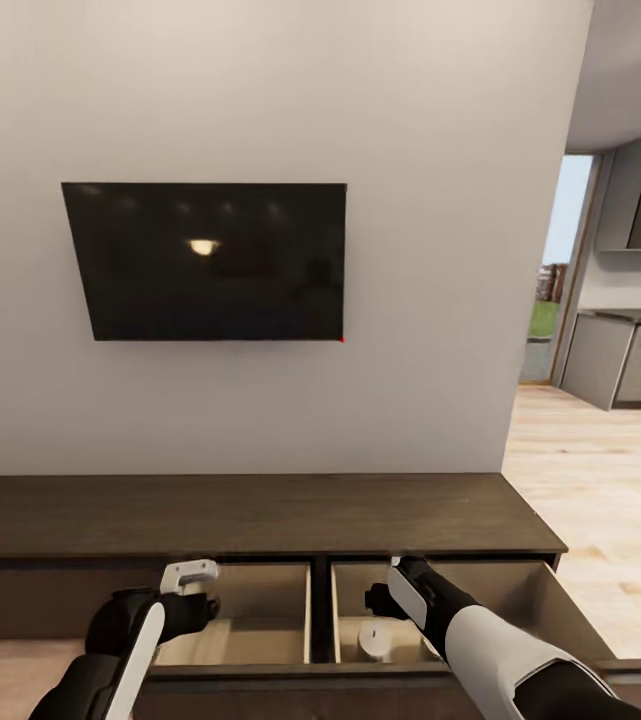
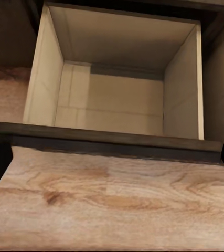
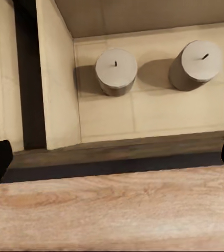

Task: Place each of the two pumpkins and all three candles from the living room inside a cabinet in the living room (use any cabinet), then make sure every cabinet is closed, and position the cauldron so it is next to a table in the living room.

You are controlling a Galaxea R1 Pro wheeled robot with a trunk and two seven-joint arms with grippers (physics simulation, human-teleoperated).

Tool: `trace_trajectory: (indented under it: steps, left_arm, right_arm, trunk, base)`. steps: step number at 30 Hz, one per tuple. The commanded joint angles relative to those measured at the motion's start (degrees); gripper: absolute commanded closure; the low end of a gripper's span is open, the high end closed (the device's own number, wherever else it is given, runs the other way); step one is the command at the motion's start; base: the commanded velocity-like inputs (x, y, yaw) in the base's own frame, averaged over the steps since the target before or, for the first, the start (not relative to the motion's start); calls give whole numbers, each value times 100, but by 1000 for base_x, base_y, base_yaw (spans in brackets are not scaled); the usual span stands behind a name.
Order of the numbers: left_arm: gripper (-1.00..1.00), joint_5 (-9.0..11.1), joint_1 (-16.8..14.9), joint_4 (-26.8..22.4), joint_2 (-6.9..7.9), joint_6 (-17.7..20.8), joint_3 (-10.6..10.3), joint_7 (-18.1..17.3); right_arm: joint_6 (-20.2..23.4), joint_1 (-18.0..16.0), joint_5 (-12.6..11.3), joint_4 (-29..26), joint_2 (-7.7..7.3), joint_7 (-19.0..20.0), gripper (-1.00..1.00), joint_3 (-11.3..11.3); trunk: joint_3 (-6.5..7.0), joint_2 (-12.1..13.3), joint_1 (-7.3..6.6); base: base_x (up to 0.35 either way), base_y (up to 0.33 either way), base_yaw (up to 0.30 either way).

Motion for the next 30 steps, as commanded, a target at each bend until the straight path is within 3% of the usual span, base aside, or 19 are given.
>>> trace_trajectory:
  steps: [1, 20, 30]
  left_arm:
    - [-100, 61, -5, -8, -4, 21, 8, 50]
    - [-100, 61, -4, -7, -4, 21, 7, 51]
    - [-100, 66, -6, -5, -2, 21, 7, 36]
  right_arm:
    - [22, -3, -61, -10, -2, -44, -100, 43]
    - [22, -3, -56, -10, -2, -44, -100, 50]
    - [22, -1, -61, -10, 6, -44, -100, 51]
  trunk:
    - [-7, -4, -4]
    - [-7, -4, -4]
    - [-7, -4, -4]
  base:
    - [-307, 94, 0]
    - [-187, 40, 0]
    - [-24, 2, 0]
